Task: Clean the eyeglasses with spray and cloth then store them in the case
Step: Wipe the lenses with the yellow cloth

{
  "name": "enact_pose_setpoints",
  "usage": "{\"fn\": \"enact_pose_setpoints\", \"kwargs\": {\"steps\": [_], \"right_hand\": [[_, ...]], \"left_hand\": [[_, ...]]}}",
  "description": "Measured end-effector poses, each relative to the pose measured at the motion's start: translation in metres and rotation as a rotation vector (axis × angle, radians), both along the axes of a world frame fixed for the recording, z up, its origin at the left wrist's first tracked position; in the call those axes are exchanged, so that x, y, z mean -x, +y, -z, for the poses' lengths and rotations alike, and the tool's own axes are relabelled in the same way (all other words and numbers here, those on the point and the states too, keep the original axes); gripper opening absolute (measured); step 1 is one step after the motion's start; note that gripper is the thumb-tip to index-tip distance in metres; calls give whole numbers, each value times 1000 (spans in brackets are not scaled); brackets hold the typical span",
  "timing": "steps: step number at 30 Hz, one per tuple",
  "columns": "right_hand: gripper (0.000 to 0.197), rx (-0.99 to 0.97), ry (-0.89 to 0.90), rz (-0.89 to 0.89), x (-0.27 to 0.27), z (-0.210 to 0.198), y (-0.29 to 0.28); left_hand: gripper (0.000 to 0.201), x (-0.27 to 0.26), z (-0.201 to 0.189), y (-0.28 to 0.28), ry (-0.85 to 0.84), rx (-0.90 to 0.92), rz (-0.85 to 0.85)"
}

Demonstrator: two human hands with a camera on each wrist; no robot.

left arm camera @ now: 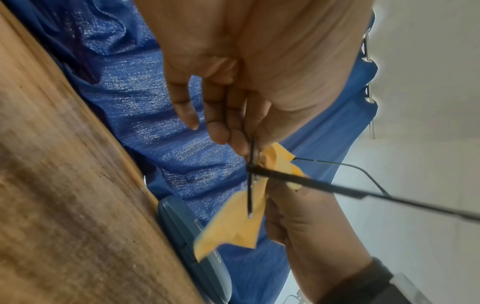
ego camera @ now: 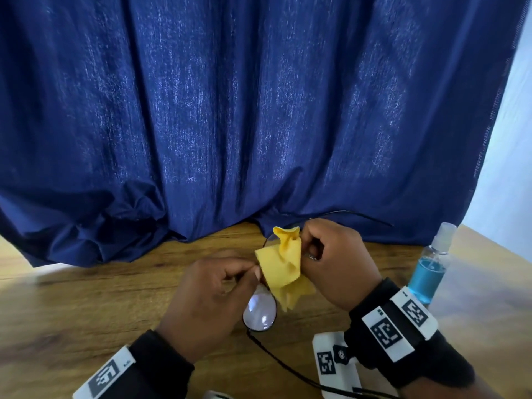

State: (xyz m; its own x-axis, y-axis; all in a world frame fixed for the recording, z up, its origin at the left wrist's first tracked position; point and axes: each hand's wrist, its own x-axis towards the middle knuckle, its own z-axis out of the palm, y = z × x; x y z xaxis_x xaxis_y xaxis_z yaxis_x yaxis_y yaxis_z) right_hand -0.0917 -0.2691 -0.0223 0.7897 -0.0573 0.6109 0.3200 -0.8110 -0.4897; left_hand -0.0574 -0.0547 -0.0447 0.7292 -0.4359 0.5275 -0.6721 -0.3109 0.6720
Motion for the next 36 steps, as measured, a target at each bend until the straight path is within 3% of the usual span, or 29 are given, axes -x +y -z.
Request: {"fn": "enact_pose_setpoints", "kwargs": {"steps": [3,6,10,13,20,27,33,36], "right_hand": [[27,-52,-70,141,-1,0,-3],[33,-65,-120,141,-1,2,4],[25,-23,18,0,1,2,9],[31,17,99,33,-1,1,2],[28,-135,-55,195,0,1,4],[25,-11,208,129,1,2,7],[28,-165,-26,241,3,-1,6],[34,-181,-19,220,2,2,12]], "left_hand": [[25,3,-3,-1,16,-25,33],[21,5,-1,-5,7,-30,52],[23,1,4,-4,-2,10,20],[25,0,0,-1,1,9,11],[19,4,-2,-3,-16,-36,48],[24,-1,1,0,17,-18,2],[21,3,-2,-2,32,-37,49],[20,5,0,-3,25,-67,54]]}}
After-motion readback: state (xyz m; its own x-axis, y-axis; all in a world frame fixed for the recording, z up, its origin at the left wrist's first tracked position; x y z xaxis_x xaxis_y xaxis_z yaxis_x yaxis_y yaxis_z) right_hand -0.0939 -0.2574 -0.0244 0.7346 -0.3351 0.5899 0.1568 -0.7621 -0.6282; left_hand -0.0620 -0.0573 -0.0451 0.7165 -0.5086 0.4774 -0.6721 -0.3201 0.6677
